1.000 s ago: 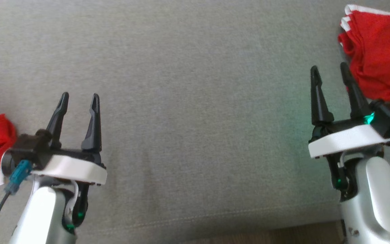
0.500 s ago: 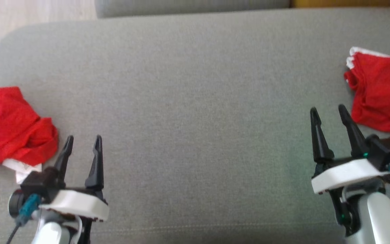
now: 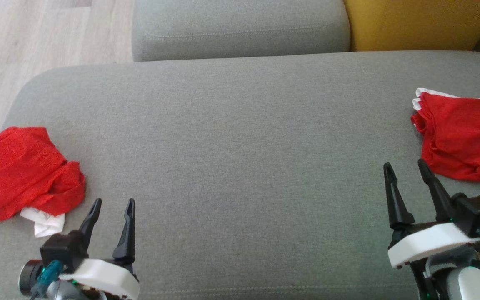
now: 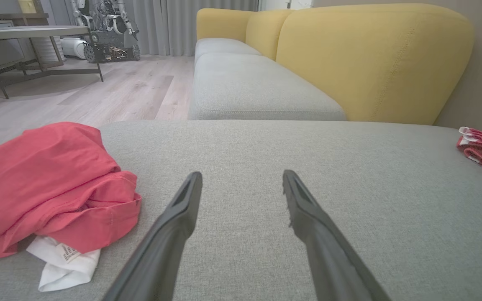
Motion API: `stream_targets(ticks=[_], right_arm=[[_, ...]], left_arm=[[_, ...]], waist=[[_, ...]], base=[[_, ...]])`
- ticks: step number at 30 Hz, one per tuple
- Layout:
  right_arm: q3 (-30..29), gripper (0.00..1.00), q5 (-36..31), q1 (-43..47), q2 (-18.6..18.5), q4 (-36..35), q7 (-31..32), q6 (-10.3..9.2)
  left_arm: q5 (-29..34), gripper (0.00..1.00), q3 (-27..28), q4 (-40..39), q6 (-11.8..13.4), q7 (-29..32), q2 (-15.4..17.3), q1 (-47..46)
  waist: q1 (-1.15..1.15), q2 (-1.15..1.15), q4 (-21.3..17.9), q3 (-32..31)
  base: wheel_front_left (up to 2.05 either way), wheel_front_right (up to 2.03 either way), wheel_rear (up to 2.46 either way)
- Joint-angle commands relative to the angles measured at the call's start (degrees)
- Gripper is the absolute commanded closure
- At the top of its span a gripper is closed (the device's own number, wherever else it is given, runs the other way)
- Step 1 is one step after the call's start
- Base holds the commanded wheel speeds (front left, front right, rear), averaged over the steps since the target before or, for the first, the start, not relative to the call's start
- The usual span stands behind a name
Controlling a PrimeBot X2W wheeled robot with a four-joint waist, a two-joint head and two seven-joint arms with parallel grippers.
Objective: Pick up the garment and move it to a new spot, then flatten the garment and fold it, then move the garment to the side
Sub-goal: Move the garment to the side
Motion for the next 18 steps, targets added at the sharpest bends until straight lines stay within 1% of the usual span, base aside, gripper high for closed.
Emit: stream_targets(ticks=[1, 18], right_arm=[[1.2, 0.0, -0.3, -1.6, -0.2, -2.4, 0.1, -0.05], [0.4, 0.0, 0.2, -1.1, -0.2, -2.9, 0.5, -0.05]], left_arm=[[0.5, 0.0, 1.8, -2.1, 0.4, -0.1, 1.2, -2.2], [0.5, 0.0, 1.0, -2.6, 1.0, 0.4, 1.8, -2.4]], waist=[[0.01, 0.0, 0.0, -0.1], [0.01, 0.0, 0.4, -0.3]], base=[[0.0, 0.0, 0.0], [0.0, 0.0, 0.0]])
